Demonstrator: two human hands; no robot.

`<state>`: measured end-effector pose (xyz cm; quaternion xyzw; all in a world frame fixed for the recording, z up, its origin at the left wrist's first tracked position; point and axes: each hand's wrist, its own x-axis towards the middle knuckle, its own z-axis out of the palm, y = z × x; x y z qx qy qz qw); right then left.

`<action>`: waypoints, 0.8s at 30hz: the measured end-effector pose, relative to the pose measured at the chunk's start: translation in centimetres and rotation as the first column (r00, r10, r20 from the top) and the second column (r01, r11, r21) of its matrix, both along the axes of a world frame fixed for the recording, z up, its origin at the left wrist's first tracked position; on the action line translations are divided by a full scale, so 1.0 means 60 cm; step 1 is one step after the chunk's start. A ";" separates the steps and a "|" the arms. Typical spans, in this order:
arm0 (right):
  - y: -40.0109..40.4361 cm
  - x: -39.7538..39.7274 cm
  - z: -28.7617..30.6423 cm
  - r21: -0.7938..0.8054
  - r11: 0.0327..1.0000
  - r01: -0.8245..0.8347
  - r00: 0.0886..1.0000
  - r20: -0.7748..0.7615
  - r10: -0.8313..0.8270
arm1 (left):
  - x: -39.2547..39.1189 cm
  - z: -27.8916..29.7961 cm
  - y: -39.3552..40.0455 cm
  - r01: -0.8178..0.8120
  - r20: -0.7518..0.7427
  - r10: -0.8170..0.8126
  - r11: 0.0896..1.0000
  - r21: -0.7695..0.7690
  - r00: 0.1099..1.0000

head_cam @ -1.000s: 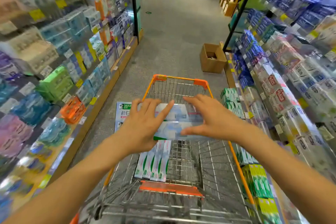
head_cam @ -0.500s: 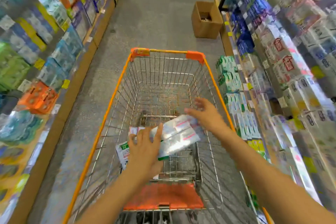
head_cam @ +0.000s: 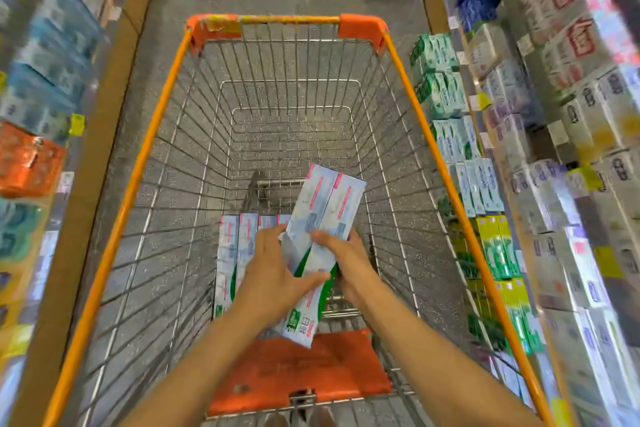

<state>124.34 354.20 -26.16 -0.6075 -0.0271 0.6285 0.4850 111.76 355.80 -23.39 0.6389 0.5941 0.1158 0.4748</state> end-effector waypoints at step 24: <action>0.031 -0.023 -0.259 -0.103 0.984 -0.146 0.940 0.294 0.171 | -0.126 -0.132 0.074 -0.490 0.204 0.539 0.836 -0.246 0.818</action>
